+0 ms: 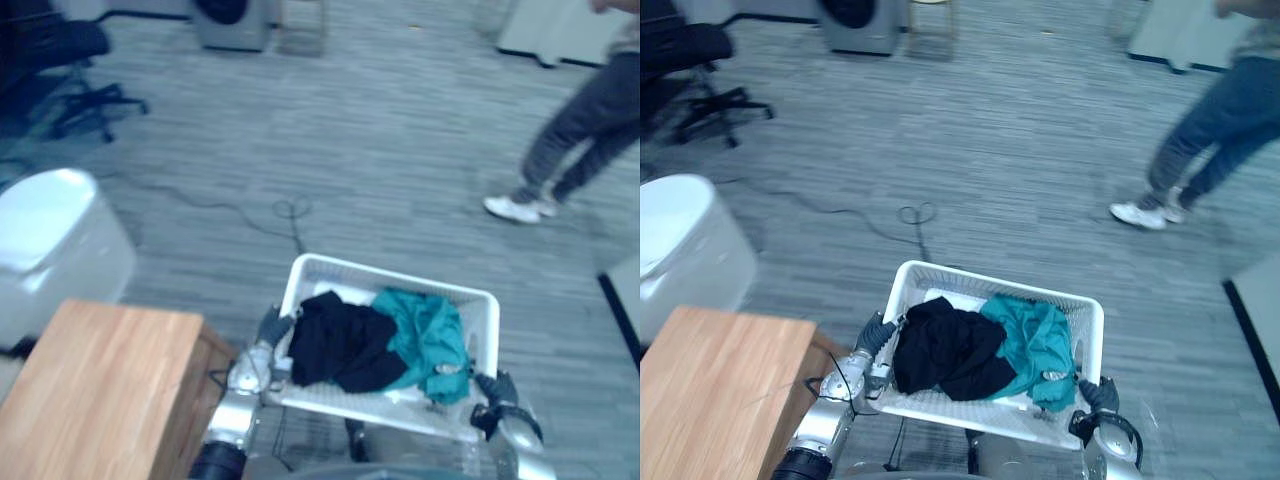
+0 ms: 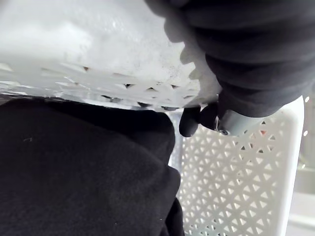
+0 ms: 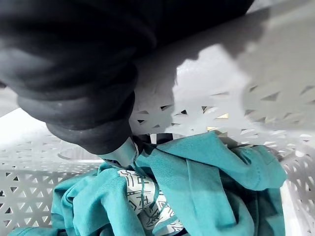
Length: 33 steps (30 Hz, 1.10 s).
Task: Pick up the laundry basket with both hands and put the clothes into the washing machine.
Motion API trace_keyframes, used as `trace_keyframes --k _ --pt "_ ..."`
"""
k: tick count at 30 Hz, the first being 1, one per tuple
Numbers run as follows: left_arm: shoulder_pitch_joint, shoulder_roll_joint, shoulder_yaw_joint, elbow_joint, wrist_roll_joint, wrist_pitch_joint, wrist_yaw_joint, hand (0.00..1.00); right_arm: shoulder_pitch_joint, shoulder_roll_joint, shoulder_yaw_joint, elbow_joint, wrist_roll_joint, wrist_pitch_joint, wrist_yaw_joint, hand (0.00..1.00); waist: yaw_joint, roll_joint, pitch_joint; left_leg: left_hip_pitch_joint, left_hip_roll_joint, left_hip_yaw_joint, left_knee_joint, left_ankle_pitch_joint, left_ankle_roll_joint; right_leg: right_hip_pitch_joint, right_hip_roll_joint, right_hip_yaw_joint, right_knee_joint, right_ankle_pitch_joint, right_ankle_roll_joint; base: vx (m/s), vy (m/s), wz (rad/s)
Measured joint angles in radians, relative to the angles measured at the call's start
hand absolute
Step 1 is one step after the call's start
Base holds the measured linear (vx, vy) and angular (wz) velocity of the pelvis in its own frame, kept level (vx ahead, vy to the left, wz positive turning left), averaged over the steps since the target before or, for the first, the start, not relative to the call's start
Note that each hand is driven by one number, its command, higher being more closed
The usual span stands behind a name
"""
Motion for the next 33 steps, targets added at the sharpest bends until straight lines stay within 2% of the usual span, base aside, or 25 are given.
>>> trace_keyframes --k 3,4,5,6,7,8,10,11,12,14,15,16,17,18,20,21,22,23,24,25,27,28,31,32,33 --pt "0.002 0.002 0.002 0.058 0.000 0.005 0.000 1.00 0.046 0.020 0.009 0.002 0.000 0.007 -0.002 1.00 -0.013 0.011 0.005 0.041 0.098 0.005 0.112 -0.014 -0.018 0.019 0.080 0.028 0.054 -0.026 -0.036 0.18 -0.100 -0.69" --pt "0.012 0.006 0.008 0.059 0.000 0.008 0.000 1.00 0.050 0.023 0.017 -0.002 0.000 0.007 -0.002 1.00 -0.006 0.017 0.009 0.040 0.169 -0.032 0.245 -0.004 0.014 0.038 0.123 0.052 0.087 -0.040 -0.059 0.21 -0.094 -1.07" --pt "0.015 0.000 0.015 0.056 -0.001 0.007 0.002 1.00 0.053 0.016 0.024 -0.011 0.000 0.008 -0.002 1.00 0.016 0.030 0.022 0.006 0.227 -0.125 0.402 0.040 0.165 0.072 0.160 0.089 0.114 -0.057 -0.082 0.20 -0.080 -1.03" --pt "0.020 -0.003 0.020 0.048 -0.001 0.007 0.002 1.00 0.052 0.017 0.026 -0.018 0.000 0.009 -0.003 1.00 0.026 0.036 0.027 -0.027 0.238 -0.193 0.476 0.092 0.245 0.087 0.172 0.104 0.128 -0.070 -0.093 0.16 0.020 -0.96" --pt "0.040 -0.007 0.021 0.024 -0.002 0.002 0.005 1.00 0.061 0.021 0.035 -0.052 0.000 0.010 -0.006 1.00 0.045 0.040 0.033 -0.102 0.212 -0.367 0.589 0.212 0.284 0.112 0.181 0.143 0.151 -0.104 -0.104 0.14 0.055 -0.66" --pt "0.056 -0.011 0.022 0.004 -0.003 -0.002 0.009 1.00 0.066 0.015 0.043 -0.069 0.000 0.010 -0.010 1.00 0.048 0.035 0.038 -0.141 0.165 -0.461 0.629 0.202 0.244 0.116 0.181 0.161 0.168 -0.128 -0.118 0.16 0.107 -0.80" --pt "0.116 -0.028 0.026 -0.069 -0.005 -0.023 0.029 1.00 0.050 -0.031 0.073 -0.098 0.000 0.010 -0.022 1.00 0.074 0.063 0.039 -0.257 -0.121 -0.728 0.611 0.091 0.086 0.110 0.165 0.249 0.192 -0.154 -0.133 0.12 0.157 -0.99" --pt "0.128 -0.032 0.030 -0.078 -0.010 -0.024 0.033 1.00 0.040 -0.042 0.083 -0.098 0.000 0.013 -0.021 1.00 0.091 0.068 0.040 -0.268 -0.172 -0.748 0.558 0.068 0.082 0.113 0.159 0.268 0.185 -0.154 -0.134 0.15 0.165 -1.24" --pt "0.147 -0.041 0.051 -0.089 -0.018 -0.025 0.043 1.00 0.028 -0.044 0.108 -0.105 -0.001 0.021 -0.019 1.00 0.109 0.070 0.040 -0.297 -0.202 -0.726 0.428 0.047 0.084 0.118 0.141 0.270 0.156 -0.153 -0.133 0.18 0.144 -0.95" --pt "0.159 -0.037 0.066 -0.110 -0.021 -0.023 0.043 1.00 0.048 -0.037 0.122 -0.162 -0.001 0.040 -0.022 1.00 0.117 0.080 0.046 -0.350 -0.175 -0.667 0.257 0.050 0.081 0.137 0.128 0.235 0.123 -0.152 -0.129 0.21 0.140 -0.31" --pt "0.158 -0.042 0.066 -0.112 -0.021 -0.023 0.043 1.00 0.054 -0.040 0.119 -0.177 -0.001 0.046 -0.024 1.00 0.115 0.076 0.048 -0.384 -0.178 -0.651 0.135 0.066 0.067 0.152 0.117 0.229 0.111 -0.166 -0.124 0.24 0.163 0.15" --pt "0.162 -0.051 0.064 -0.127 -0.021 -0.022 0.043 1.00 0.055 -0.047 0.117 -0.193 -0.002 0.046 -0.027 1.00 0.121 0.069 0.045 -0.394 -0.191 -0.646 -0.003 0.100 0.025 0.154 0.099 0.228 0.118 -0.195 -0.118 0.25 0.167 0.15" --pt "0.168 -0.055 0.064 -0.141 -0.022 -0.022 0.043 1.00 0.056 -0.049 0.114 -0.205 -0.003 0.046 -0.027 1.00 0.122 0.063 0.047 -0.402 -0.196 -0.638 -0.038 0.124 0.011 0.153 0.088 0.227 0.124 -0.216 -0.112 0.27 0.169 0.02" --pt "0.178 -0.061 0.065 -0.159 -0.022 -0.023 0.044 1.00 0.058 -0.050 0.110 -0.223 -0.011 0.045 -0.027 1.00 0.123 0.049 0.037 -0.404 -0.206 -0.605 -0.062 0.155 0.011 0.153 0.064 0.230 0.154 -0.268 -0.097 0.39 0.197 0.16" --pt "0.197 -0.066 0.065 -0.197 -0.024 -0.021 0.045 1.00 0.067 -0.055 0.109 -0.261 -0.023 0.045 -0.029 1.00 0.117 0.036 0.024 -0.395 -0.243 -0.545 -0.062 0.207 0.071 0.155 0.010 0.239 0.205 -0.344 -0.049 0.50 0.250 0.10" --pt "0.217 -0.073 0.065 -0.224 -0.023 -0.020 0.045 1.00 0.068 -0.054 0.109 -0.264 -0.025 0.045 -0.029 1.00 0.120 0.015 0.012 -0.367 -0.286 -0.505 -0.068 0.202 0.097 0.166 -0.040 0.255 0.227 -0.378 -0.008 0.59 0.294 -0.21" --pt "0.234 -0.083 0.066 -0.239 -0.024 -0.021 0.047 1.00 0.076 -0.052 0.108 -0.267 -0.036 0.042 -0.022 1.00 0.120 0.005 0.003 -0.307 -0.343 -0.471 -0.108 0.179 0.137 0.151 -0.079 0.267 0.335 -0.406 0.055 0.68 0.346 -0.19" --pt "0.233 -0.078 0.066 -0.239 -0.024 -0.019 0.050 1.00 0.071 -0.045 0.108 -0.266 -0.040 0.044 -0.020 1.00 0.119 0.006 0.003 -0.272 -0.378 -0.467 -0.115 0.162 0.168 0.092 -0.083 0.260 0.519 -0.404 0.116 0.55 0.268 0.00" --pt "0.228 -0.069 0.065 -0.238 -0.023 -0.016 0.050 1.00 0.075 -0.035 0.105 -0.265 -0.041 0.044 -0.020 1.00 0.116 0.005 0.003 -0.232 -0.405 -0.469 -0.119 0.150 0.196 0.031 -0.088 0.254 0.716 -0.358 0.176 0.50 0.258 0.36" --pt "0.226 -0.048 0.063 -0.238 -0.024 -0.012 0.052 1.00 0.087 -0.021 0.105 -0.265 -0.046 0.045 -0.020 1.00 0.095 -0.002 0.007 -0.175 -0.439 -0.478 -0.110 0.139 0.216 -0.035 -0.095 0.236 0.932 -0.269 0.187 0.53 0.228 0.49" --pt "0.226 -0.038 0.055 -0.237 -0.023 -0.003 0.055 1.00 0.096 0.006 0.103 -0.265 -0.060 0.045 -0.021 1.00 0.092 0.008 0.010 -0.081 -0.459 -0.497 -0.115 0.128 0.225 -0.095 -0.082 0.222 1.088 -0.269 0.185 0.58 0.200 0.30" --pt "0.215 -0.023 0.054 -0.238 -0.023 -0.004 0.062 1.00 0.092 0.008 0.103 -0.272 -0.061 0.043 -0.023 1.00 0.092 0.024 0.007 -0.015 -0.455 -0.521 -0.143 0.120 0.211 -0.176 -0.077 0.165 1.088 -0.295 0.150 0.48 0.140 0.11" --pt "0.181 -0.012 0.044 -0.238 -0.023 -0.004 0.065 1.00 0.094 0.040 0.072 -0.300 -0.061 0.042 -0.026 1.00 0.074 0.026 0.006 0.091 -0.454 -0.573 -0.209 0.084 0.193 -0.280 -0.080 0.041 0.832 -0.318 0.103 0.48 0.111 0.34" --pt "0.173 -0.009 0.039 -0.238 -0.023 -0.005 0.065 1.00 0.096 0.046 0.065 -0.309 -0.061 0.042 -0.026 1.00 0.072 0.026 0.006 0.120 -0.454 -0.588 -0.228 0.062 0.194 -0.292 -0.075 0.013 0.753 -0.312 0.100 0.62 0.073 0.34" --pt "0.163 0.000 0.038 -0.238 -0.023 -0.004 0.065 1.00 0.099 0.047 0.064 -0.318 -0.061 0.042 -0.026 1.00 0.073 0.018 0.000 0.173 -0.454 -0.596 -0.270 0.021 0.170 -0.290 -0.052 -0.030 0.561 -0.270 0.100 0.57 0.028 0.35"
